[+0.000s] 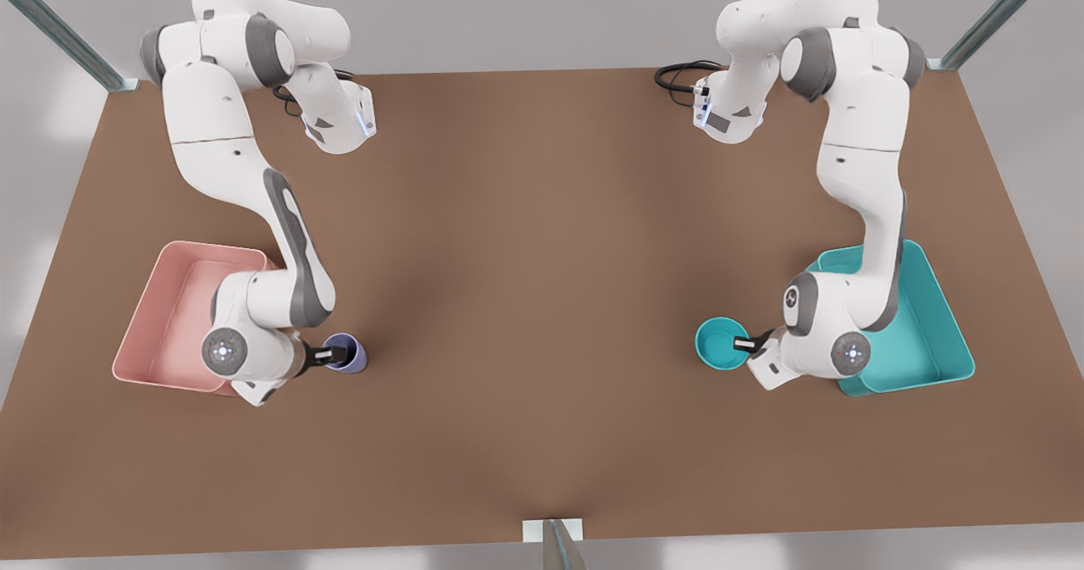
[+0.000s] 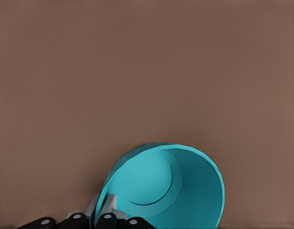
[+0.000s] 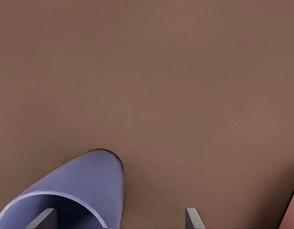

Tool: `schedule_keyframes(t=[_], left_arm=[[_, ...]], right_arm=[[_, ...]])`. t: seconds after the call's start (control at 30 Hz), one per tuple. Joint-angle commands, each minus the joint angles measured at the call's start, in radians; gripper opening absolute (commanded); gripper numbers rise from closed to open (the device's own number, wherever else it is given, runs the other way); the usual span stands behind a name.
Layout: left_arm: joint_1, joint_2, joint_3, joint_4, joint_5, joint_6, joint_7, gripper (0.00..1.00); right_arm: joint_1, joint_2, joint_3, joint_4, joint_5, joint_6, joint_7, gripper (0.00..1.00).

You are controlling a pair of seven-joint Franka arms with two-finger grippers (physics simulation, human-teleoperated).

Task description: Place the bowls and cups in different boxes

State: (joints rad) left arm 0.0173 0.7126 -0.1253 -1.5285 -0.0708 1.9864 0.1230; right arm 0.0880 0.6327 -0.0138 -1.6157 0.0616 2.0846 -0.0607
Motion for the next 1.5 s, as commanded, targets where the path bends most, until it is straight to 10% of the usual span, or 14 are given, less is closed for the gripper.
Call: schedule_keyframes(t=[0.0,0.1,0.17,0.3,0.8,0.83,0.87,1.13,1.37,1.4,1.43,1.47], left_arm=[[0.003,-0.054,0.001,0.004,-0.006,-0.109,-0.016,0.21],[0.076,-0.168,0.045,0.135,-0.004,-0.362,-0.008,0.21],[0.114,-0.170,0.133,0.174,-0.003,-0.391,0.056,0.21],[0.164,-0.157,0.292,0.165,-0.004,-0.324,0.236,0.21],[0.234,0.016,0.306,0.033,-0.006,-0.024,0.242,0.22],[0.234,0.016,0.306,0.033,-0.006,-0.026,0.242,0.45],[0.234,0.013,0.305,0.034,-0.006,-0.031,0.244,0.99],[-0.068,-0.455,0.294,0.042,0.072,-0.426,-0.037,1.00],[-0.103,-0.482,0.245,0.132,0.066,-0.506,-0.034,1.00],[-0.103,-0.482,0.243,0.139,0.069,-0.506,-0.033,1.00],[-0.103,-0.486,0.243,0.143,0.069,-0.512,-0.036,1.00],[-0.100,-0.487,0.245,0.145,0.068,-0.538,-0.033,1.00]], right_arm=[[-0.002,0.010,0.000,0.000,0.011,0.054,0.005,1.00],[-0.011,0.021,0.000,-0.010,0.011,0.060,0.005,0.98],[-0.011,0.021,0.000,-0.010,0.011,0.058,0.004,0.53],[-0.001,0.018,0.000,-0.007,0.009,0.039,0.002,0.21],[-0.294,-0.232,-0.011,0.085,0.009,-0.274,-0.649,0.21],[-0.340,-0.223,-0.011,0.085,0.009,-0.276,-0.694,0.21],[-0.370,-0.215,-0.011,0.083,0.009,-0.276,-0.720,0.21],[-0.470,-0.025,-0.011,0.125,0.007,-0.101,-0.749,0.21],[-0.476,0.044,-0.011,0.123,0.011,-0.018,-0.748,0.21],[-0.476,0.047,-0.009,0.122,0.011,-0.018,-0.745,0.44],[-0.475,0.048,-0.008,0.119,0.012,-0.017,-0.745,0.95],[-0.476,0.048,-0.008,0.117,0.011,-0.017,-0.745,1.00]])
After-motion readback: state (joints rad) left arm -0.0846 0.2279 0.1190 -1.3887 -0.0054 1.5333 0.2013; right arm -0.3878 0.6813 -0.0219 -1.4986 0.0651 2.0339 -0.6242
